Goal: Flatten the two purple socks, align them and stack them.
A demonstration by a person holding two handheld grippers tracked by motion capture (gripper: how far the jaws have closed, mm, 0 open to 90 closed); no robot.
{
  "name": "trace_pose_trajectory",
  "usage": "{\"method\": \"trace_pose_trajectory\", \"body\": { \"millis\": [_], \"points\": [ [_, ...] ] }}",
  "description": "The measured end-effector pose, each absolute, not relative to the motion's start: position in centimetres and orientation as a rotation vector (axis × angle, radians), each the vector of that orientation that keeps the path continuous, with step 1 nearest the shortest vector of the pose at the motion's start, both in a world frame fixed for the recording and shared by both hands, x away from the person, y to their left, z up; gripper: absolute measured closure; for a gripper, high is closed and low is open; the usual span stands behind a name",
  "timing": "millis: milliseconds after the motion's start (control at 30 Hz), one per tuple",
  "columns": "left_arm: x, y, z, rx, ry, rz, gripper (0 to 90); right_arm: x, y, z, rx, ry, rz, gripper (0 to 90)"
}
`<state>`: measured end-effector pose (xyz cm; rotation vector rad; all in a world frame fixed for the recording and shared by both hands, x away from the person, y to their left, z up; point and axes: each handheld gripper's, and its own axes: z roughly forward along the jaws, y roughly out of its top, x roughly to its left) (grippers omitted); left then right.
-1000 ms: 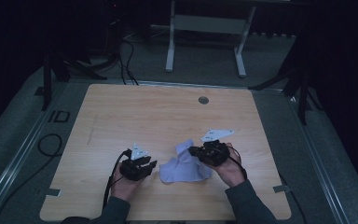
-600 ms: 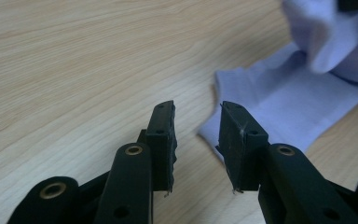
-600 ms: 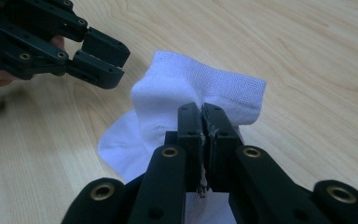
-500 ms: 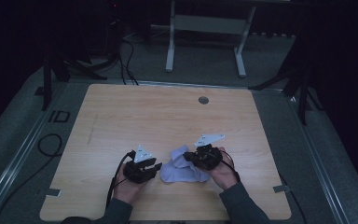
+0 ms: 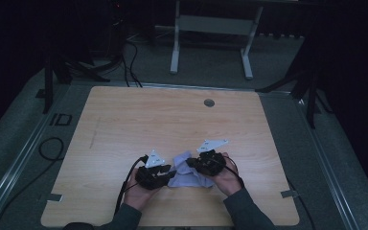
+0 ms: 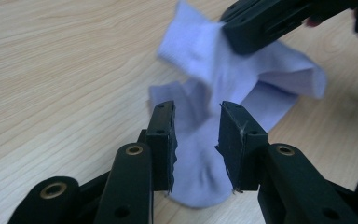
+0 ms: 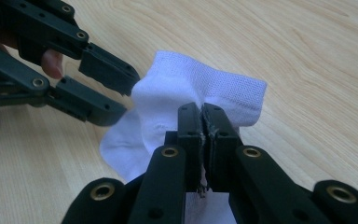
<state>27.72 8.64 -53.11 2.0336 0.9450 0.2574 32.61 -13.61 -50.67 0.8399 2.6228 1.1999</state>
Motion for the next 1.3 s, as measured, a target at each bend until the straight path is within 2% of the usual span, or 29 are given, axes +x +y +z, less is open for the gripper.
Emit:
{"method": "trace_pose_trajectory", "body": {
  "millis": [133, 200, 233, 400, 433, 467, 700, 967, 1033, 1100, 1300],
  "points": [
    [28.0, 8.1, -53.3, 2.037, 0.937, 0.261, 71.6, 32.5, -13.4, -50.8, 0.821, 2.638, 1.196, 86.4],
    [28.0, 7.9, -53.4, 2.036, 0.929, 0.266, 78.2, 32.4, -13.3, -50.9, 0.814, 2.646, 1.194, 86.3],
    [28.0, 7.9, -53.4, 2.042, 0.923, 0.271, 87.2, 32.4, -13.2, -50.9, 0.808, 2.653, 1.193, 86.2],
    [28.0, 7.8, -53.5, 2.046, 0.921, 0.282, 88.7, 32.3, -13.2, -50.8, 0.801, 2.665, 1.188, 83.6],
    [28.0, 7.8, -53.5, 2.047, 0.922, 0.284, 88.8, 32.2, -13.5, -50.3, 0.798, 2.645, 1.192, 75.8],
    [28.0, 7.8, -53.5, 2.048, 0.923, 0.286, 88.8, 32.2, -13.8, -50.0, 0.811, 2.630, 1.201, 74.0],
    [27.8, 7.9, -53.4, 2.045, 0.927, 0.291, 88.8, 31.7, -16.7, -48.9, 0.903, 2.558, 1.133, 70.6],
    [27.8, 8.0, -53.4, 2.043, 0.936, 0.294, 88.8, 32.2, -19.0, -52.3, 1.092, 2.605, 0.854, 70.2],
    [27.8, 8.0, -53.4, 2.043, 0.936, 0.291, 88.7, 32.6, -19.0, -53.0, 1.125, 2.620, 0.834, 73.3],
    [27.8, 8.1, -53.4, 2.043, 0.937, 0.289, 88.7, 32.7, -18.9, -53.2, 1.122, 2.623, 0.829, 87.7],
    [27.7, 8.4, -53.3, 2.029, 0.947, 0.273, 88.7, 32.3, -18.8, -52.0, 1.103, 2.601, 0.869, 88.8]
  ]
}}
